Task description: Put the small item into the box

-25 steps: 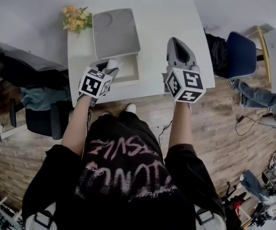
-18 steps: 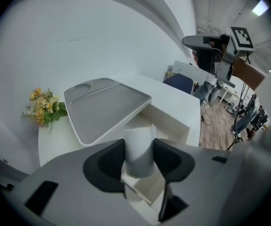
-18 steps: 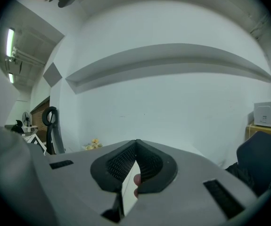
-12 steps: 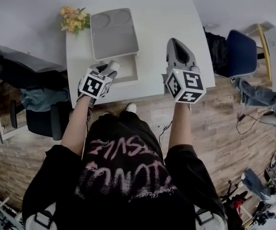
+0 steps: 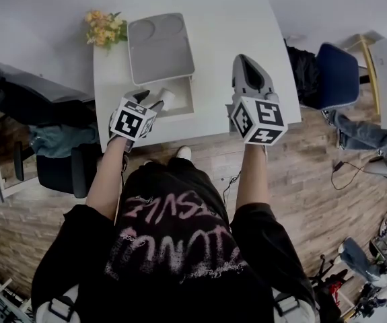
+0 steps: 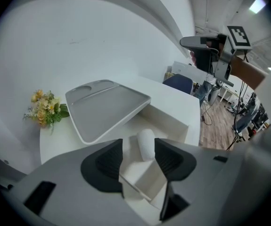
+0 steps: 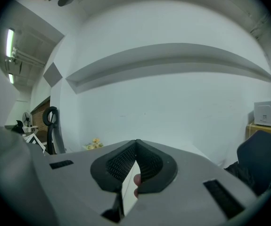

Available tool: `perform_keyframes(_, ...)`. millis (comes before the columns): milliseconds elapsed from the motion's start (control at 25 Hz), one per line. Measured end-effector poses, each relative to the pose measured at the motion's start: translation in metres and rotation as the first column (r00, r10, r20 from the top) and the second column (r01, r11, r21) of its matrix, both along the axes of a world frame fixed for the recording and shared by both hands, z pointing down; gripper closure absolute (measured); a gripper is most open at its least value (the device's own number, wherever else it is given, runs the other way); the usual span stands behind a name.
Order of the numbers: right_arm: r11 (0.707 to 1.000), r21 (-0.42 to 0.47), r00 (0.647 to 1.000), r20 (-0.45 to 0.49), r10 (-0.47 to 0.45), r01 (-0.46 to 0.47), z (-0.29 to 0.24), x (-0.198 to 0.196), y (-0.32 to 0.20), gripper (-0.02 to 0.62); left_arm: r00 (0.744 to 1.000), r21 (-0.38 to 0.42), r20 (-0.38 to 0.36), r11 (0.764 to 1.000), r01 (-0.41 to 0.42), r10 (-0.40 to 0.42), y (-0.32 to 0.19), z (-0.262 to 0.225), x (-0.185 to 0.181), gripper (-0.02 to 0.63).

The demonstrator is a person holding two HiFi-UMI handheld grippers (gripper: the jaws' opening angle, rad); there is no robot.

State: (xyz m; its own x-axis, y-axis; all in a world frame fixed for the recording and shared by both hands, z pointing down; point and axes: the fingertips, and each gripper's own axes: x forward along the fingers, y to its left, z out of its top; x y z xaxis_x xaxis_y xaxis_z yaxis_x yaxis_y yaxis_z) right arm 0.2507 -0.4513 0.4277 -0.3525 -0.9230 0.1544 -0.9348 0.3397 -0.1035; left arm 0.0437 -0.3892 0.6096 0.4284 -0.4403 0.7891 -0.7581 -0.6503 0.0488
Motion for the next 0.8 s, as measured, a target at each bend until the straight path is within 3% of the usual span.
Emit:
perform_keyframes(440,1.0,0.015,1.0,0.009,-0.014,0.013,-0.008,-0.017,0.005,0.584,0.996,0.105,-0.063,0.992,0.064,-0.058,-0.003,-0.031,-0.013,0.49)
perform_keyframes(800,0.999,0.028,1.0,0.008,-0.019,0.019,-0.015,-0.022,0.009,0.585,0.989,0.208,-0.112,0.971,0.116,-0.094,-0.01,-0.06,-0.016,0.574)
